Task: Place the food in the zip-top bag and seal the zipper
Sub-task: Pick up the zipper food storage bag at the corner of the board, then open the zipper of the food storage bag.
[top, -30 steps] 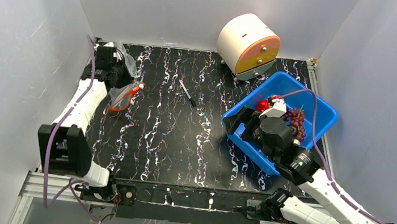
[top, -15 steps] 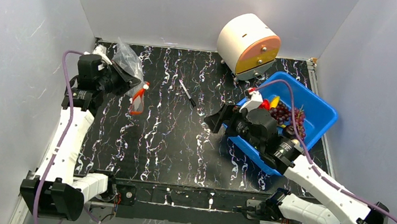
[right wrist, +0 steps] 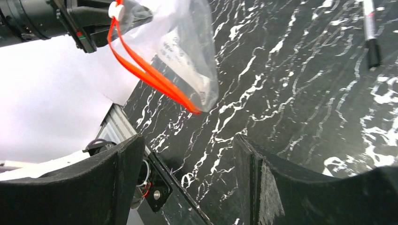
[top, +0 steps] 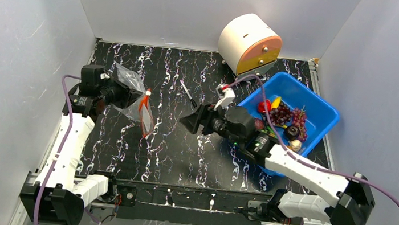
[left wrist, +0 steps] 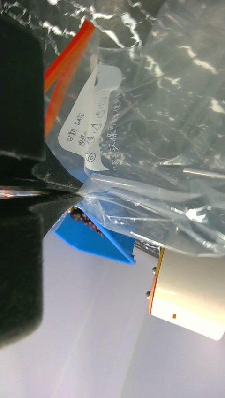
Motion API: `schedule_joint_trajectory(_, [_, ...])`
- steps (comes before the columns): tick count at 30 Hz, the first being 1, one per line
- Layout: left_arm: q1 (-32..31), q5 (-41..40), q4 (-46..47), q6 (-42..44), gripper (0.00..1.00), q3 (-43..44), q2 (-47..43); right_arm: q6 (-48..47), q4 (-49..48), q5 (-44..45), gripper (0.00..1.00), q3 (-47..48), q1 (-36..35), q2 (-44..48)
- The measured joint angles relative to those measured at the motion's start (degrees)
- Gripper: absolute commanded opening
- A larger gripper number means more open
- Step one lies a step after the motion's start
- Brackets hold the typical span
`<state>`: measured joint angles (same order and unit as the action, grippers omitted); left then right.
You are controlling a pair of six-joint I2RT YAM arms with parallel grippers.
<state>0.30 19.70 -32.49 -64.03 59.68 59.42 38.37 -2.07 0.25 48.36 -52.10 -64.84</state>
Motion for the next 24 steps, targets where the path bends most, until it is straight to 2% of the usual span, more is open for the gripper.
schedule_joint_trajectory(5, [0.0, 2.82, -0.28, -7.65, 0.0, -3.98, -1.44, -1.22, -2.29, 1.53, 0.56, 4.24, -4.55, -7.34])
schedule_joint_trajectory(11, [-0.02, 2.21, -3.78, -10.45, 0.0, -5.38, -3.69, -1.81, -8.07, 1.36, 0.45, 5.97, -7.54, -14.34])
schedule_joint_trajectory(16, [0.0, 4.68, -3.32, -12.7, 0.0, -6.38, -4.09, -1.88, -11.26, 1.62, 0.44, 6.19, -10.25, -19.41])
schedule_joint_trajectory(21, [0.0, 6.32, -2.84, -14.01, 0.0, -7.17, -2.21, -1.6, -12.83, 1.7, 0.47, 6.19, -11.58, -21.27])
schedule_joint_trajectory(24, [0.0, 6.43, -2.1, -14.75, 0.0, -7.3, -2.51, -0.76, -14.71, 1.79, 0.45, 6.19, -11.72, -23.19])
